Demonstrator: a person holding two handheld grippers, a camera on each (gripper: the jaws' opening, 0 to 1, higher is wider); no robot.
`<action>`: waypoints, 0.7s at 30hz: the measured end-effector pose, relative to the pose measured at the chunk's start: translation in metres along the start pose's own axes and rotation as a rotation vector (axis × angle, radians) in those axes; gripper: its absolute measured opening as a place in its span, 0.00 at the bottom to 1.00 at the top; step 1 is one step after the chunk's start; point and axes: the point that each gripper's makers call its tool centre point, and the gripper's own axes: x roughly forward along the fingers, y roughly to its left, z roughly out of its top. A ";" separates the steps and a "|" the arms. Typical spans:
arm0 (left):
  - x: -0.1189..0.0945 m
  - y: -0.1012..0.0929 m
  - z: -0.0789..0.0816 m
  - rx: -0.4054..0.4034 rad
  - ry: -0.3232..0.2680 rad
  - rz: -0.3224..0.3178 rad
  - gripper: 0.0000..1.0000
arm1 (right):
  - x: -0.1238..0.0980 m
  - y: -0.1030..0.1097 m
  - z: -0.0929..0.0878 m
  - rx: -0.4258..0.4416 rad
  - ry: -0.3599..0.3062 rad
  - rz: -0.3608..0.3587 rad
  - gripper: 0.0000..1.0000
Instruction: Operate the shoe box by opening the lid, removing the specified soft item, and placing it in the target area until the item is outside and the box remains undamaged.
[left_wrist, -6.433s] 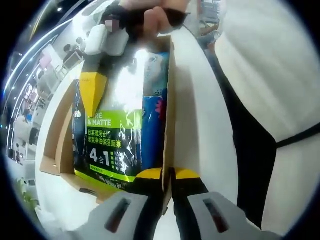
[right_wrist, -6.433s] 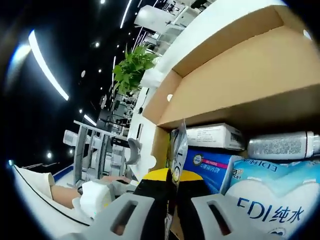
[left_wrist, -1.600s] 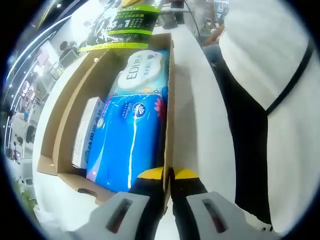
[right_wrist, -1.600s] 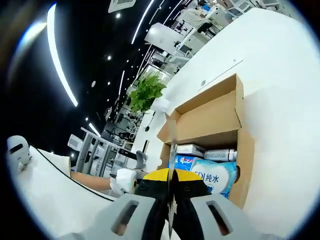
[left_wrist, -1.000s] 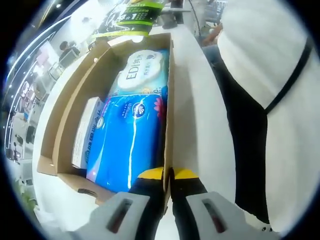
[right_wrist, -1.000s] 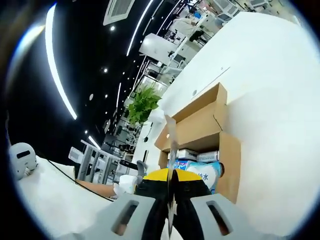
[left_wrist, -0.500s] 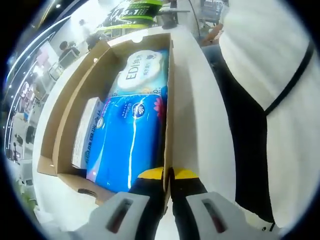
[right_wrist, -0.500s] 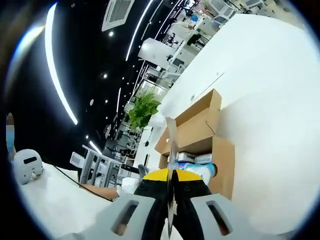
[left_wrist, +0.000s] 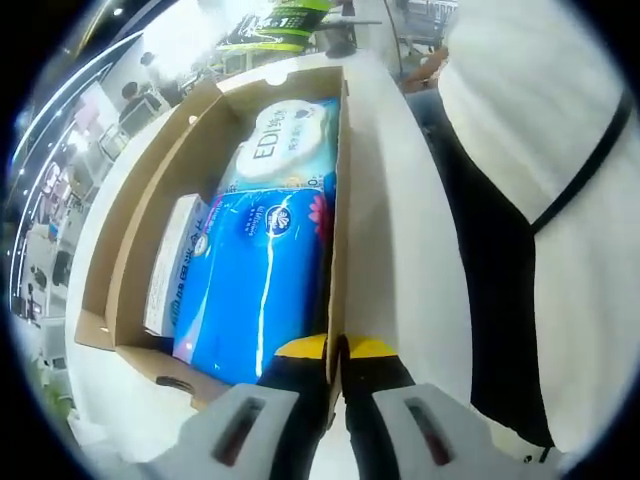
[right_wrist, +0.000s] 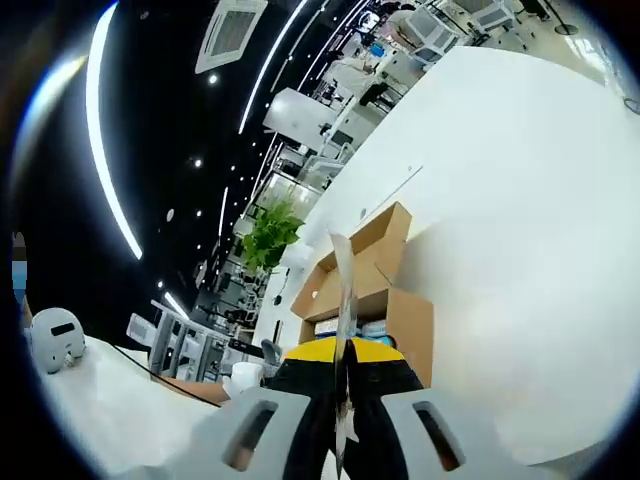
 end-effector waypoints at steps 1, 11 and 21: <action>0.000 0.000 0.000 0.000 0.000 0.000 0.04 | 0.000 0.000 0.000 -0.003 0.002 -0.004 0.00; -0.001 0.001 0.000 -0.004 0.000 0.003 0.04 | -0.002 -0.011 -0.006 0.003 0.024 -0.060 0.00; 0.000 0.001 -0.001 -0.003 -0.002 0.006 0.04 | 0.012 -0.029 -0.022 -0.008 0.089 -0.127 0.00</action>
